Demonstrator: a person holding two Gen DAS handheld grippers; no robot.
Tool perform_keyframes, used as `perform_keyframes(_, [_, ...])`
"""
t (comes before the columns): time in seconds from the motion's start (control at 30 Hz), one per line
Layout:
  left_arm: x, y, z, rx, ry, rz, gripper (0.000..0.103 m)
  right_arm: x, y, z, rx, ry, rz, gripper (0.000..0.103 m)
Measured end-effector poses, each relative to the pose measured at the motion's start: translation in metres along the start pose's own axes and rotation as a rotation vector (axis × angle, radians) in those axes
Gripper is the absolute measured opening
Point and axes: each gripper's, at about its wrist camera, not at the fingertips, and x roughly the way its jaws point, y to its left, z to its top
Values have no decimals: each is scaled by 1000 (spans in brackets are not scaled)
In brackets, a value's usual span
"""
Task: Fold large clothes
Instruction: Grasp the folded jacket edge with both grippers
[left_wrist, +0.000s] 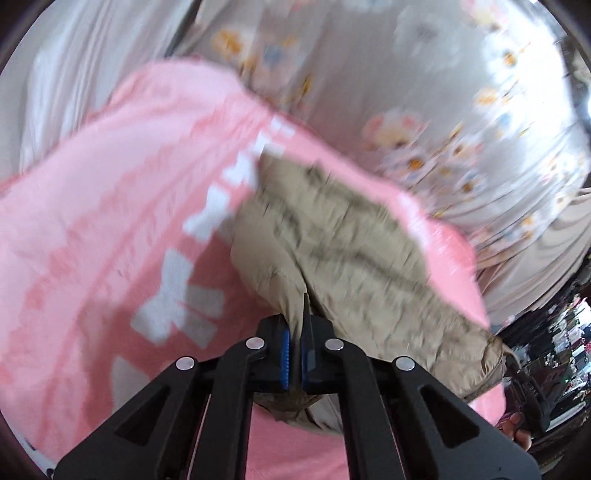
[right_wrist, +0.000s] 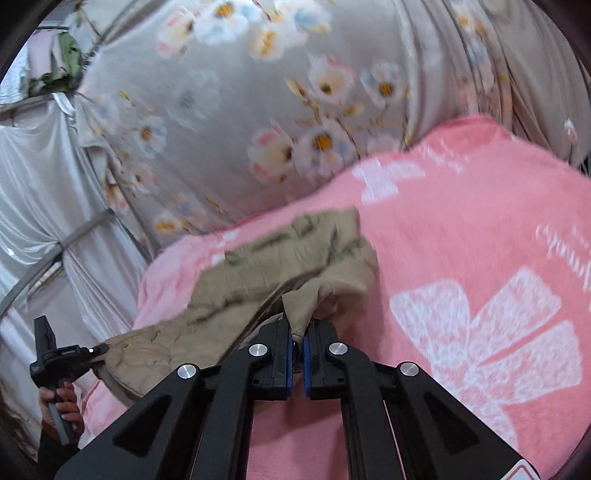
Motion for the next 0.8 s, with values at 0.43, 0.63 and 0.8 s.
perform_keyframes(0.43, [29, -50, 95, 89, -125, 75, 3, 65, -31, 93, 102, -114, 21, 3])
perform_keyframes(0.63, [161, -48, 127, 141, -41, 276, 4, 175, -53, 102, 136, -39, -53, 3])
perform_keyframes(0.8, [238, -32, 128, 154, 54, 371, 4, 245, -67, 95, 138, 41, -148, 4])
